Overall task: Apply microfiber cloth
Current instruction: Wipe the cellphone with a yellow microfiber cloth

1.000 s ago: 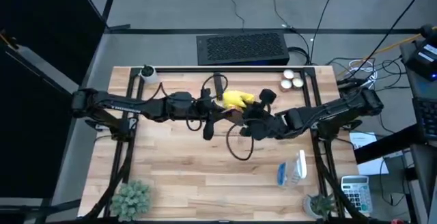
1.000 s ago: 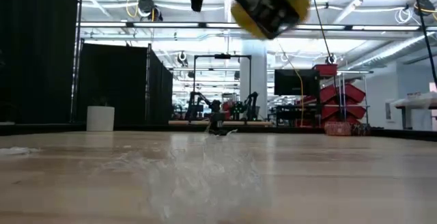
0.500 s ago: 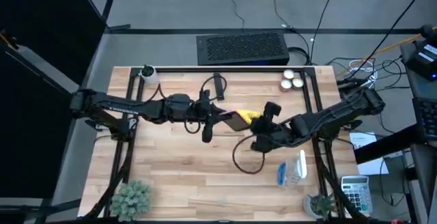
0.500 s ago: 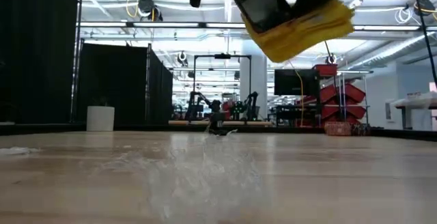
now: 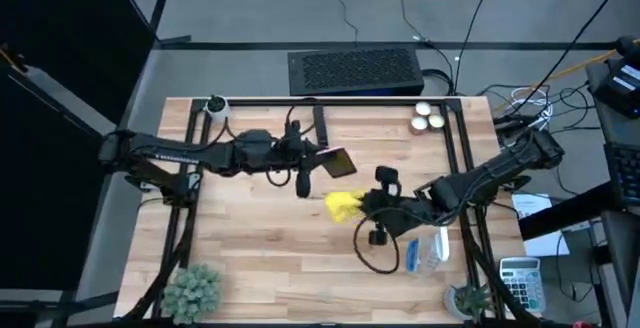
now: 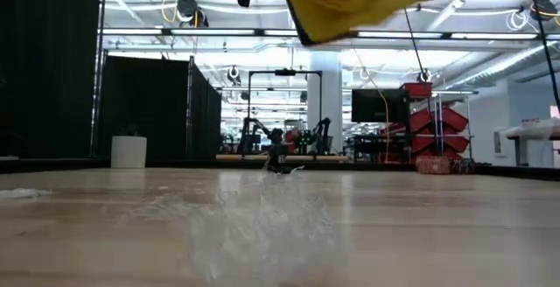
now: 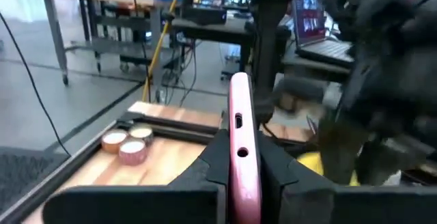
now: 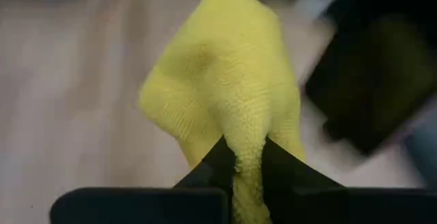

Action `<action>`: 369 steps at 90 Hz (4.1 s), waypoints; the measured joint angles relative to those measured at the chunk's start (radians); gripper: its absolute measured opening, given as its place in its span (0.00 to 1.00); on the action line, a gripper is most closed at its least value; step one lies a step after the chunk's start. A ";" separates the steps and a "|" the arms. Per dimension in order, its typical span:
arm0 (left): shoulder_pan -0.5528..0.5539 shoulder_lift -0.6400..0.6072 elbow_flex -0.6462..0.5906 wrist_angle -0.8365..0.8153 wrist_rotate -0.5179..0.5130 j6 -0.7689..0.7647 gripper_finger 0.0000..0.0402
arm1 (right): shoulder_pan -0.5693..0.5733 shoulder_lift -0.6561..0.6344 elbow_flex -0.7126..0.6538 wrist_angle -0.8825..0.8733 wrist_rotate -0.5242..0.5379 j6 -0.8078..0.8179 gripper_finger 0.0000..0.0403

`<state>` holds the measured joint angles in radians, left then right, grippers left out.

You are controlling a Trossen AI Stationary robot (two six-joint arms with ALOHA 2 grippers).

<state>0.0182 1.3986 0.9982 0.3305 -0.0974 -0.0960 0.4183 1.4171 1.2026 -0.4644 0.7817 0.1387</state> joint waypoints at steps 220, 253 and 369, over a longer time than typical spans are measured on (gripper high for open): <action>0.014 -0.133 -0.002 0.247 0.173 -0.364 0.03 | -0.064 0.074 -0.320 -0.143 -0.209 0.582 0.04; 0.015 -0.131 -0.002 0.210 0.140 -0.312 0.03 | -0.038 0.074 -0.318 -0.118 -0.234 0.573 0.04; -0.046 0.070 0.000 0.116 -0.057 -0.046 0.03 | -0.013 -0.112 -0.035 -0.003 0.368 0.160 0.04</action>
<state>-0.0282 1.4689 0.9977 0.4470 -0.1541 -0.1416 0.4056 1.3053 1.1679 -0.4678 1.1495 0.2987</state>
